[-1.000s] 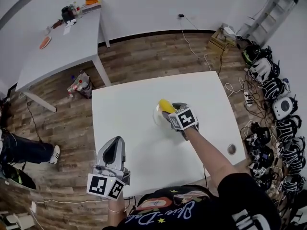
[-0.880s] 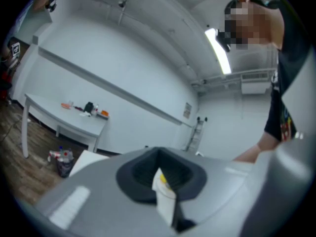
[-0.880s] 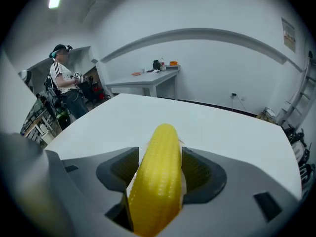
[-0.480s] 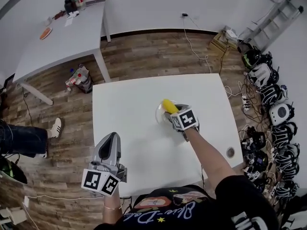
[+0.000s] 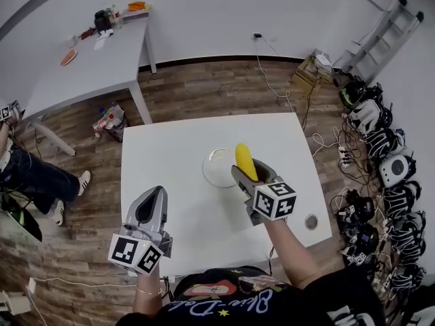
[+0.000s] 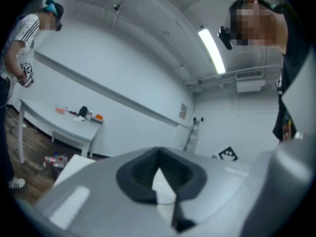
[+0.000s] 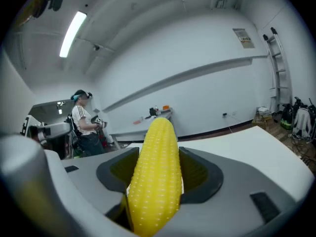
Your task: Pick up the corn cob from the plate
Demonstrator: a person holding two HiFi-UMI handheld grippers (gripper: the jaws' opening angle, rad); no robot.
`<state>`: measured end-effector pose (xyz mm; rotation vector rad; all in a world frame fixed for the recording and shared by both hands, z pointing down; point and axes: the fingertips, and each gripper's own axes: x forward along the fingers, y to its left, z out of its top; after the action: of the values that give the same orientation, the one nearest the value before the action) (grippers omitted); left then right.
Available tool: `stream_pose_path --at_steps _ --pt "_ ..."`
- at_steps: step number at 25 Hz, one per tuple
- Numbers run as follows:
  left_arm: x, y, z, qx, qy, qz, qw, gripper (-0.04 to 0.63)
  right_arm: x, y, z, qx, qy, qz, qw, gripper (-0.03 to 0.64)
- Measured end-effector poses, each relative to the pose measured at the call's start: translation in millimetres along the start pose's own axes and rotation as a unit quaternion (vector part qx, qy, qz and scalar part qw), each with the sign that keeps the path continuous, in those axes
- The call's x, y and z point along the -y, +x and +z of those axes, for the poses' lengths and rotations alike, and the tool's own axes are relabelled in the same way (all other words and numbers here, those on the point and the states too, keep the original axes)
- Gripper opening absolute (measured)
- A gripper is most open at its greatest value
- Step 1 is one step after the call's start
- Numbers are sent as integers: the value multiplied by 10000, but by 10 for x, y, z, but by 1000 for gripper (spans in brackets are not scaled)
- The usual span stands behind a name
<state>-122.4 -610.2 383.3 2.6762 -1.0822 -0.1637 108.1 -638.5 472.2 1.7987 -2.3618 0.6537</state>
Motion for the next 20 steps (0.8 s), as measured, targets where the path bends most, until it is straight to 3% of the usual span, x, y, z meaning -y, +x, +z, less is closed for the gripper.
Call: stream_pose_path --at_steps 7,13,20 --pt "531 -33 27 -17 410 -167 9990 -5 -273 -846 315 896 -223 413 9949 247" --pt "611 -119 47 168 126 7 9998 -5 -284 -1019 222 885 -346 441 9945 247" --pt "685 -226 7 72 163 66 9998 -5 -297 -1098 183 834 -310 446 9950 247"
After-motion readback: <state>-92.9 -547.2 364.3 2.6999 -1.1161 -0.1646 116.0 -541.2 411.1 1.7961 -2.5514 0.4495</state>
